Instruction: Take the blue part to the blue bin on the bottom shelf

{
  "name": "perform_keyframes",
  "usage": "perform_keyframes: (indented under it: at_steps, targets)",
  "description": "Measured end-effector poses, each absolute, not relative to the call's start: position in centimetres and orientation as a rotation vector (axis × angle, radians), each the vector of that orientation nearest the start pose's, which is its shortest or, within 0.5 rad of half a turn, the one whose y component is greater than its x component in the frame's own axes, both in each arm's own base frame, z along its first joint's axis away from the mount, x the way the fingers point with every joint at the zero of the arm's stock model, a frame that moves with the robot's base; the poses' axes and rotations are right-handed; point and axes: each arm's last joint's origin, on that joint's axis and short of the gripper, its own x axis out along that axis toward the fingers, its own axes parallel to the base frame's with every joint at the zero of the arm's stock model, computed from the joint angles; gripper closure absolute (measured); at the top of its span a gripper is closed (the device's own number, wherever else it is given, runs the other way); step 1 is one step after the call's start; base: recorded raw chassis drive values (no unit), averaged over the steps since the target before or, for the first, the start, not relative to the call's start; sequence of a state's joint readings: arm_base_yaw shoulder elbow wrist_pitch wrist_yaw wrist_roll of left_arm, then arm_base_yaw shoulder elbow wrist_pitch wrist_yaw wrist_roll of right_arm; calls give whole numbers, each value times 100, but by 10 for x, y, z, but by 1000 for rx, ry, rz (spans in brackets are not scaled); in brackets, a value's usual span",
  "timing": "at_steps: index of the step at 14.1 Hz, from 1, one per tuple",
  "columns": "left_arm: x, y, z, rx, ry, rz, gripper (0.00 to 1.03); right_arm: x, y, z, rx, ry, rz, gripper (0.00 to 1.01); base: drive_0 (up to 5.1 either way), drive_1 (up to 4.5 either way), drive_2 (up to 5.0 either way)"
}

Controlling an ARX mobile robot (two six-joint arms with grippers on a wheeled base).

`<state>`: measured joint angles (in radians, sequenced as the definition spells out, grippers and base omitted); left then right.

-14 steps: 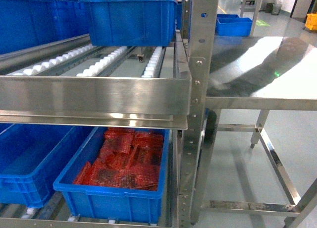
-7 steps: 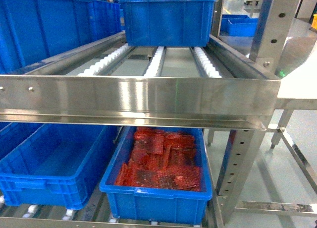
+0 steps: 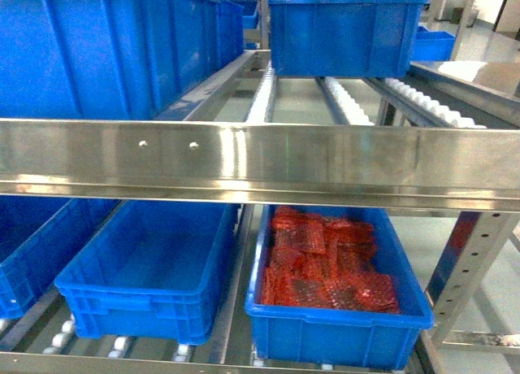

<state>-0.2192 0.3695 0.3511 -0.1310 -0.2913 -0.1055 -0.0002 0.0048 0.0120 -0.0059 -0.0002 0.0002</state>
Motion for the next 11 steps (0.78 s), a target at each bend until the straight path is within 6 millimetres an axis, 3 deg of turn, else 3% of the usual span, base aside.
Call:
perform_keyframes:
  at_steps: [1, 11]
  targets:
    - [113, -17, 240, -67, 144, 80, 59, 97, 0, 167, 0, -3, 0, 3, -507, 239, 239]
    - [114, -17, 240, -66, 145, 80, 59, 97, 0, 167, 0, -3, 3, 3, 0, 0, 0]
